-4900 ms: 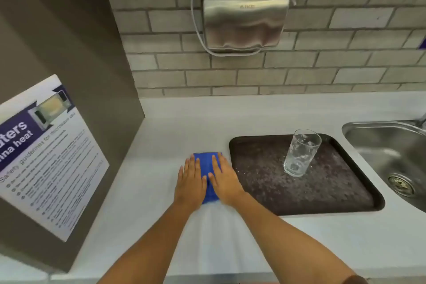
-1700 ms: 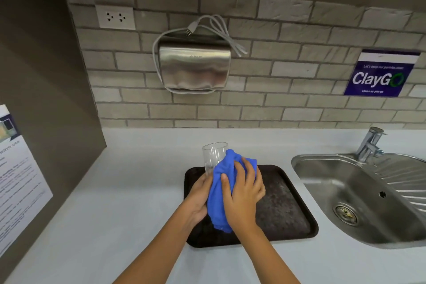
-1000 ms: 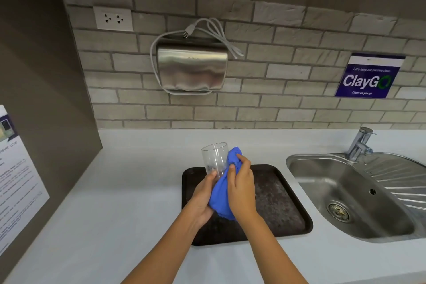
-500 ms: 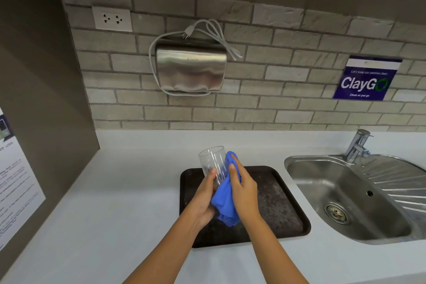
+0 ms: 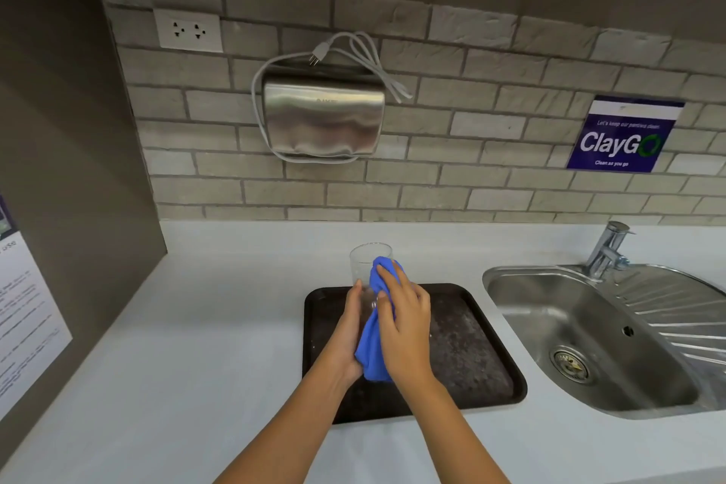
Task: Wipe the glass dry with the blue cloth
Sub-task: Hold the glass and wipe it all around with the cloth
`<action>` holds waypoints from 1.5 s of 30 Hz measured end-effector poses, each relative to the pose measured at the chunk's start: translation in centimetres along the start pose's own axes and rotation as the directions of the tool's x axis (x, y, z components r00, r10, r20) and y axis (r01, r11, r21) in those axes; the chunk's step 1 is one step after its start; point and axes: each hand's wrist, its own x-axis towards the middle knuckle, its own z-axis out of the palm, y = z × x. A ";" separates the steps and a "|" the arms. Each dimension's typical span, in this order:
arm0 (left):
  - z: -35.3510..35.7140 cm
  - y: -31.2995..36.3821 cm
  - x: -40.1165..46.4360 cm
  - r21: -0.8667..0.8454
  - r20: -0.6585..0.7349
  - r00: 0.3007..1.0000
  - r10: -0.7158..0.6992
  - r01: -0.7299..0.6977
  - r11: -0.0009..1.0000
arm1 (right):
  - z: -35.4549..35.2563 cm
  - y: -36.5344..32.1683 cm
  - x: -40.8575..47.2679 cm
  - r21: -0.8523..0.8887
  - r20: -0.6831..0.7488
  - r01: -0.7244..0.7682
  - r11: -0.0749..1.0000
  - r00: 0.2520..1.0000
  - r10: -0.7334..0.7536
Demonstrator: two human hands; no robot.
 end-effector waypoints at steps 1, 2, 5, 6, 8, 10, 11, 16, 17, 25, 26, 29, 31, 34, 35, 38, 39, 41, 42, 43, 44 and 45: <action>0.1 0.1 0.2 0.032 0.012 1.000 -0.016 0.016 0.999 | 0.1 0.0 -0.3 -0.058 0.003 0.028 0.998 1.000 -0.028; 0.3 0.2 0.2 0.049 0.025 0.999 -0.027 0.026 0.998 | 0.2 0.0 -0.6 -0.101 0.005 0.044 0.994 0.999 -0.044; 0.8 0.1 -0.1 0.089 0.011 1.000 0.013 -0.014 0.996 | -0.3 0.1 -0.3 0.025 0.012 -0.013 1.000 1.000 0.012; 0.9 0.0 -0.2 0.069 0.006 0.999 0.042 -0.042 0.997 | -0.6 0.0 0.0 0.130 0.015 -0.064 0.989 0.998 0.062; 0.9 -0.3 -0.4 0.040 0.025 0.998 0.055 -0.056 0.998 | -1.3 0.2 0.9 0.326 0.039 -0.197 0.925 0.980 0.196; 0.9 -0.3 -0.4 0.094 0.030 0.998 0.058 -0.061 0.994 | -2.0 0.6 1.8 0.426 0.100 -0.332 0.841 0.942 0.322; 0.9 -0.2 -0.2 0.120 0.026 0.998 0.058 -0.060 0.991 | -2.3 0.8 2.0 0.437 0.123 -0.367 0.822 0.929 0.349; 1.7 -0.3 0.2 0.246 -0.047 0.992 0.119 -0.104 0.964 | -1.9 0.6 0.9 0.280 0.062 -0.213 0.936 0.977 0.204; 1.7 -0.5 0.3 0.260 -0.069 0.989 0.132 -0.110 0.959 | -1.4 0.7 0.3 0.176 0.033 -0.172 0.969 0.985 0.169; 2.0 -0.4 -0.2 0.210 -0.082 0.995 0.050 -0.032 0.977 | -1.6 1.3 -0.2 0.221 -0.039 -0.168 0.961 0.983 0.181; 2.0 -0.4 -0.3 0.172 -0.062 0.997 0.053 -0.042 0.984 | -2.0 1.2 0.5 0.322 -0.007 -0.233 0.918 0.969 0.248; 2.0 0.1 -0.2 0.115 -0.012 0.998 0.057 -0.055 0.992 | -2.7 0.6 1.2 0.340 0.014 -0.228 0.912 0.971 0.237; 1.9 0.4 0.1 0.058 0.005 0.999 0.052 -0.052 0.997 | -2.2 0.1 0.2 0.190 -0.025 -0.140 0.972 0.989 0.147; 1.5 0.2 0.6 0.047 0.020 0.999 0.037 -0.038 0.998 | -1.0 -0.2 -1.8 0.022 -0.094 -0.064 0.998 0.993 0.066; 1.2 0.0 0.7 0.037 0.023 0.999 0.041 -0.042 0.998 | -0.9 -0.1 -1.9 0.028 -0.098 -0.051 0.998 0.994 0.054; 0.9 -0.4 0.9 -0.016 0.009 0.999 0.033 -0.033 0.999 | -1.9 -0.3 0.1 0.165 -0.014 -0.123 0.979 0.992 0.127; 0.9 -0.4 0.9 -0.023 -0.004 1.000 0.026 -0.026 0.999 | -2.3 -0.4 1.1 0.206 0.013 -0.166 0.964 0.986 0.167; 1.2 -0.3 0.9 -0.032 -0.026 1.000 0.004 -0.004 0.999 | -2.6 -0.4 2.5 0.233 0.047 -0.213 0.949 0.977 0.208; 1.3 -0.2 1.0 -0.038 -0.035 0.999 -0.007 0.005 0.999 | -2.3 -0.5 2.6 0.210 0.045 -0.213 0.954 0.977 0.208; 1.3 0.2 1.1 -0.049 -0.024 1.000 -0.011 0.010 0.999 | -2.0 -0.7 2.2 0.174 0.037 -0.201 0.964 0.980 0.198; 1.4 0.7 1.3 -0.055 -0.005 1.000 -0.007 0.007 0.998 | -1.5 -0.9 1.5 0.109 0.018 -0.170 0.979 0.985 0.169; 1.3 1.2 1.5 -0.052 0.026 1.000 0.001 0.000 0.999 | -1.0 -1.0 0.6 0.030 -0.003 -0.108 0.994 0.994 0.108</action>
